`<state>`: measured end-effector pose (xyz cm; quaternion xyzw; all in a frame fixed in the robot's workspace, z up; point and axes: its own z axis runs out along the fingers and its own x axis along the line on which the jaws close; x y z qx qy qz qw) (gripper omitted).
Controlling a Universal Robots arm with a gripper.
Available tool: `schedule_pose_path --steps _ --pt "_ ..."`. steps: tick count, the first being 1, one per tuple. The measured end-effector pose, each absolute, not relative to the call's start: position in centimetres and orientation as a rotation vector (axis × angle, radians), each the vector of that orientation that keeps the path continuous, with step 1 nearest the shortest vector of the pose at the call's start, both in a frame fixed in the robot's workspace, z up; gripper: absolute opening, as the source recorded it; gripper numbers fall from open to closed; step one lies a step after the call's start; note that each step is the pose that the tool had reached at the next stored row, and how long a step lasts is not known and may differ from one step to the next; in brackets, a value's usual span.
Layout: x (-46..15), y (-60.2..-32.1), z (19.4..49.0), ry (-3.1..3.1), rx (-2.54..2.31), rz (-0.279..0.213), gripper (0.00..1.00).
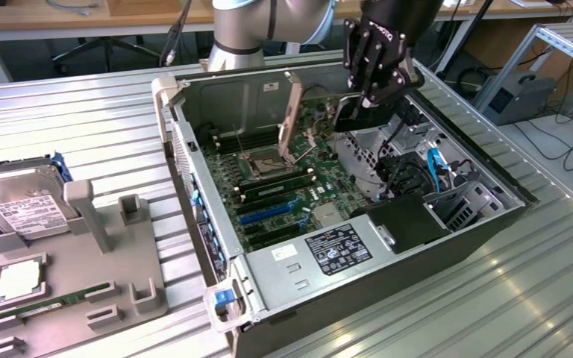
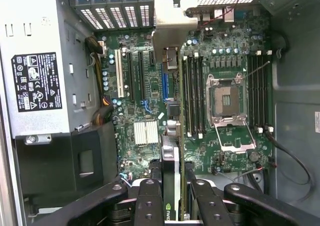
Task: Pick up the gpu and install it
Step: 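Insert the gpu into the slot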
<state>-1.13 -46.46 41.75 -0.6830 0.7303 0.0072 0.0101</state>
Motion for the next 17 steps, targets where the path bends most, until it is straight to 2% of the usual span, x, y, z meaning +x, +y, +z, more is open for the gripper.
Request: schedule_pose_path --steps 17 --pt "-1.39 -46.46 40.83 2.28 -2.131 0.023 0.27"
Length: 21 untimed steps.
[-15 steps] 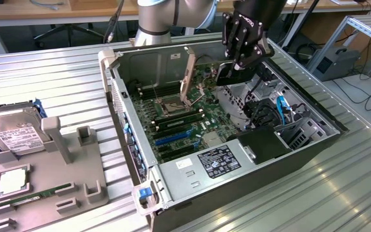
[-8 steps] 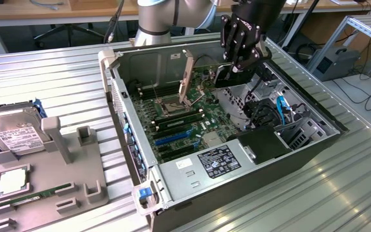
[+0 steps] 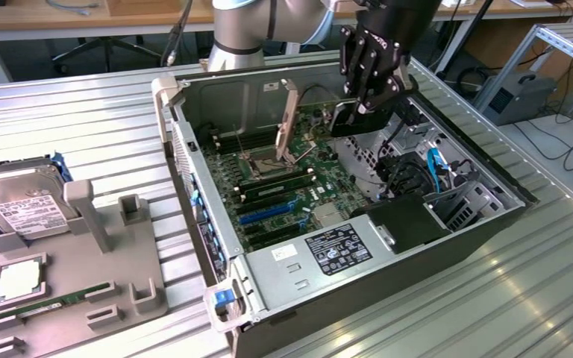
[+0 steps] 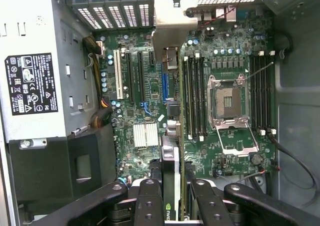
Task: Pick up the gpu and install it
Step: 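Insert the gpu into the slot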
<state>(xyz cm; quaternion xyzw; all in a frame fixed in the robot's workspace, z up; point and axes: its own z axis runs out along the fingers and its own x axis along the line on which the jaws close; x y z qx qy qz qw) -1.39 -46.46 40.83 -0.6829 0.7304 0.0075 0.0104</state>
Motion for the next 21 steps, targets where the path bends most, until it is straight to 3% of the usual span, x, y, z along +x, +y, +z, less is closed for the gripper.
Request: schedule_pose_path --steps 21 --pt "-1.58 -46.46 39.97 2.279 -2.131 0.023 0.27"
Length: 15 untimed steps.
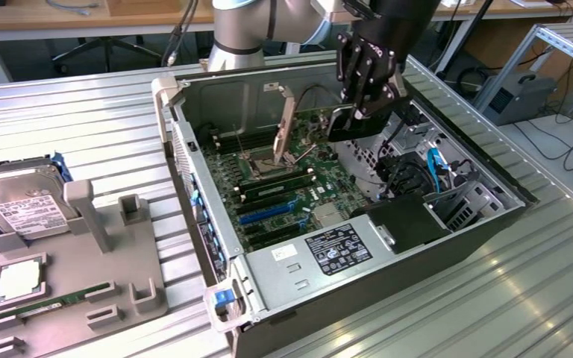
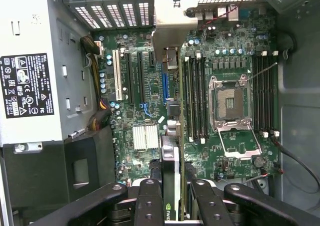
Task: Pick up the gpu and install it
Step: 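Insert the gpu into the slot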
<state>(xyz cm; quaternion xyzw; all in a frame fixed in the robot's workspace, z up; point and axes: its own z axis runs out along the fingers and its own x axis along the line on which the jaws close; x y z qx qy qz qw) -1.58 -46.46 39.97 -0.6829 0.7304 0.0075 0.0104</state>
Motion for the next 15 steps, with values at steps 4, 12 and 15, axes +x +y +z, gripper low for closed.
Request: schedule_pose_path --steps 4,12,15 --pt "-1.6 -46.46 39.55 2.28 -2.131 0.023 0.27" --pt "-1.65 -46.46 39.06 2.279 -2.131 0.024 0.27" --pt "-1.65 -46.46 39.01 2.279 -2.131 0.025 0.27"
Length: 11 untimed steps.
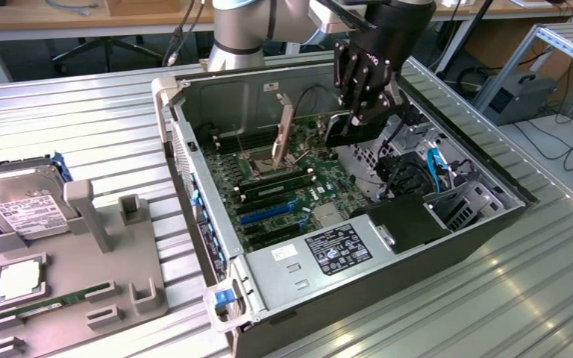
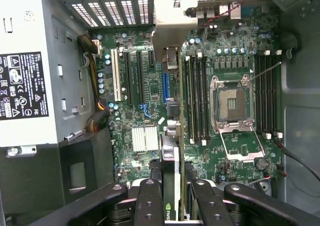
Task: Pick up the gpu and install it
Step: 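Insert the gpu into the slot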
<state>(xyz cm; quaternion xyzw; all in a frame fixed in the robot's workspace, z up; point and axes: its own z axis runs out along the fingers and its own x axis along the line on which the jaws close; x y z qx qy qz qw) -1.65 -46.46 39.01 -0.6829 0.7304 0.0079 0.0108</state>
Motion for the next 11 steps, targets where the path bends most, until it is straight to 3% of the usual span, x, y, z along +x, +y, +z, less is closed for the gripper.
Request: schedule_pose_path --steps 11 --pt "-1.65 -46.46 38.61 2.279 -2.131 0.025 0.27"
